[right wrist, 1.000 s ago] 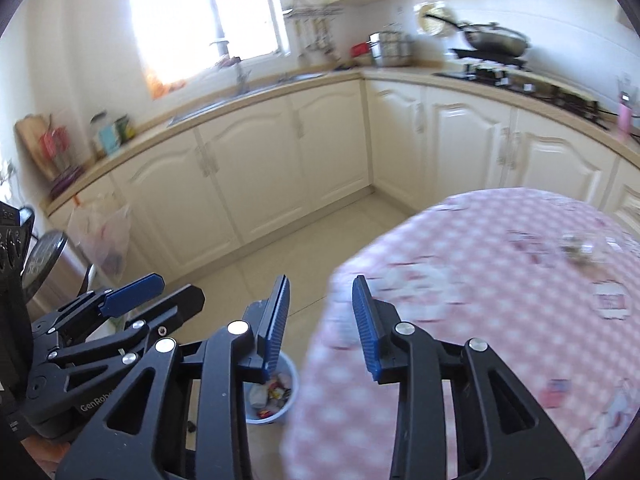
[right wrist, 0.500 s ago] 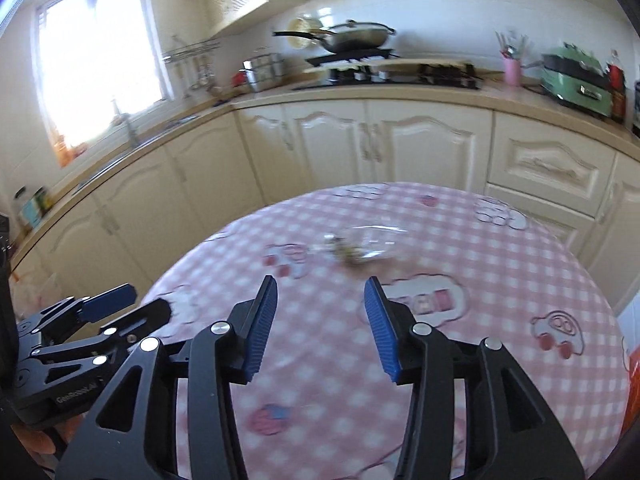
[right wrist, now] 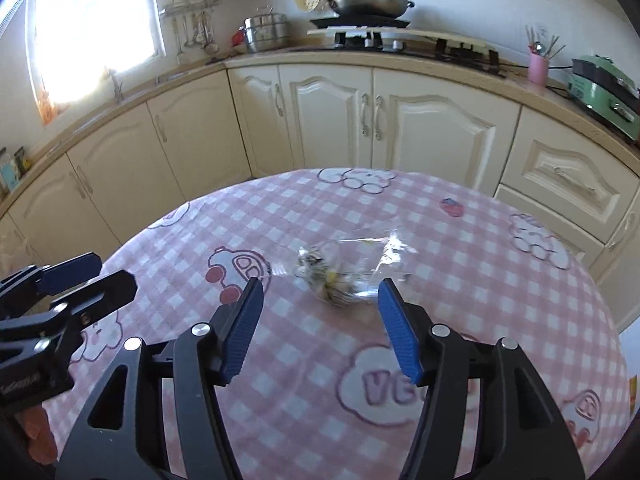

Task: Collect trash
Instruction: 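Reach the right tool to the clear plastic bag and grasp it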

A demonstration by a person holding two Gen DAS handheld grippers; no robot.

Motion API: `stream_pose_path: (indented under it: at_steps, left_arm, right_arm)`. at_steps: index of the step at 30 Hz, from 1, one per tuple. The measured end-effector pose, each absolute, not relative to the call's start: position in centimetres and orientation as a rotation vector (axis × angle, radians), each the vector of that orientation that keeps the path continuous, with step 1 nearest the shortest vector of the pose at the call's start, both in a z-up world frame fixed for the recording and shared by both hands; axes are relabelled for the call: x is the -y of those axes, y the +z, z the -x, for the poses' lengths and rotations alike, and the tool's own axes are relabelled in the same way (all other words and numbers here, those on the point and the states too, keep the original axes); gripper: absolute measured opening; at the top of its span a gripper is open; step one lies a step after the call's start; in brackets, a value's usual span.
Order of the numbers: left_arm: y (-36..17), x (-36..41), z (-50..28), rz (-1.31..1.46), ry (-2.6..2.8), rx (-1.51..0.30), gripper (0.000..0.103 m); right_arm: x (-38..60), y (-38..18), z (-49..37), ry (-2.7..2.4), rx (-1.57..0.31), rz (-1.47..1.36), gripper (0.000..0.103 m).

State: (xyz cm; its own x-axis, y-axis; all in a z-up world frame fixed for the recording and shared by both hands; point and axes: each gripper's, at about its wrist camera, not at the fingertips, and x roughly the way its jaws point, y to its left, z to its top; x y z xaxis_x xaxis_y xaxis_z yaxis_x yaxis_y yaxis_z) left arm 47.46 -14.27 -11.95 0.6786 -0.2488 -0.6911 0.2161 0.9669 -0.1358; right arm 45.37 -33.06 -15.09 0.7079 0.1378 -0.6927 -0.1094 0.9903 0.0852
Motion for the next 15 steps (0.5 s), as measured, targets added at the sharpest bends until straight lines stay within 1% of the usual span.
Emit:
stream_pose_path:
  at_steps: [5,6,7,8,9,10,12,15]
  left_arm:
    - [-12.8,12.7,-47.9,0.042,-0.261,-0.792,0.064]
    - [-12.9,12.4,-47.9,0.047,-0.264,-0.793,0.064]
    - [-13.0,11.9,-47.9,0.058,-0.271,-0.794,0.064]
    - [-13.1,11.5,-47.9,0.064,-0.272,-0.795,0.064]
    - [-13.2,11.0,-47.8,0.07,-0.271,-0.795,0.064]
    - [-13.2,10.7,-47.7,0.073,-0.273,-0.794,0.064]
    - [-13.2,9.6,-47.3,0.079,-0.268,-0.792,0.064]
    - [-13.1,7.6,-46.4,0.104,-0.255,-0.782,0.064]
  right_arm:
    - [32.2,-16.5,-47.9,0.11,-0.838,-0.022,0.057]
    - [32.1,-16.6,-48.1,0.097,-0.849,-0.007,0.048]
    - [32.0,-16.9,-48.4,0.093,-0.867,0.001,0.03]
    - [31.8,-17.1,-48.5,0.097,-0.882,0.005,0.024]
    - [31.6,-17.0,-48.3,0.089,-0.875,0.022,0.01]
    - [31.3,-16.9,-48.0,0.086,-0.869,0.03,0.002]
    - [30.7,-16.6,-47.3,0.092,-0.858,0.037,0.0]
    - [28.9,-15.8,-45.7,0.116,-0.825,0.06,0.0]
